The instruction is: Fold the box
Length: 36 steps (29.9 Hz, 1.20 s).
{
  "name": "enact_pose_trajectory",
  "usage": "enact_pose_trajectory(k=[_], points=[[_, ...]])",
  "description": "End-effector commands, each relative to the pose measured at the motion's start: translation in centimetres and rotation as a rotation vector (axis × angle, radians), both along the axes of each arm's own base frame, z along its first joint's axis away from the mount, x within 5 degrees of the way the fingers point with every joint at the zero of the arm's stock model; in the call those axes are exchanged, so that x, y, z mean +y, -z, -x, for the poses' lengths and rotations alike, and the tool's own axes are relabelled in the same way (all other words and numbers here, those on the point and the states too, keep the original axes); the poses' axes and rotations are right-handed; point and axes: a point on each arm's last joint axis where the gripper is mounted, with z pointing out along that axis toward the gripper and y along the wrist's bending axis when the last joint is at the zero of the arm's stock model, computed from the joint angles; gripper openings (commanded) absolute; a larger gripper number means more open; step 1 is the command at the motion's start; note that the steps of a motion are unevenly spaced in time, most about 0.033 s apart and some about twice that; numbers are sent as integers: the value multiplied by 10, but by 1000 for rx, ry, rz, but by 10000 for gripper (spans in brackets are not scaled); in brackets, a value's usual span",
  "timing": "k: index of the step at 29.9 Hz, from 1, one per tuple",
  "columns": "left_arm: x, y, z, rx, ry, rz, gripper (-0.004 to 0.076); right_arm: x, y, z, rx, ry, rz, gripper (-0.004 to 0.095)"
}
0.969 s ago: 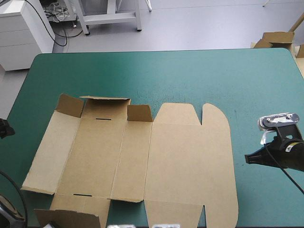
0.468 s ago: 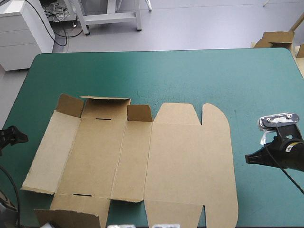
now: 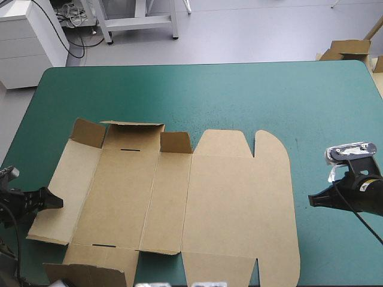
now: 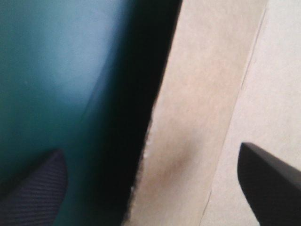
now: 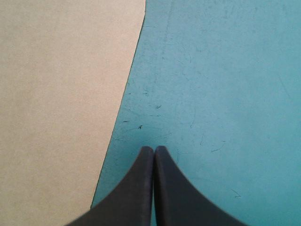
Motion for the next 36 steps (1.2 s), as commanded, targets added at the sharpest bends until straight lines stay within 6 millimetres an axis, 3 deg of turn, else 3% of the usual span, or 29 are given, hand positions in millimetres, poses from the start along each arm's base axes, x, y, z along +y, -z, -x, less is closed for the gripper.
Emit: enact_pose_trajectory(k=[1,6,14,20,23,32,36], points=[[-11,-9,-1,-60,12,74,726,-1,-10,-1,-70,1,9,-21],[-15,-9,-3,-56,32,94,726,-1,-10,-1,-70,0,10,-21],[-46,-9,-21,-40,196,85,726,-1,-10,-1,-73,-11,16,-21],[-51,-8,-22,-18,220,80,700,-1,-10,-1,-75,-12,17,-22],[-51,-8,-22,-18,220,79,587,-1,-10,-1,-75,-14,19,-21],[-51,-8,-22,-18,220,79,21,-1,-10,-1,-75,-14,17,-21],[-51,-8,-22,-18,220,79,-8,-1,-10,-1,-75,-14,17,-21]])
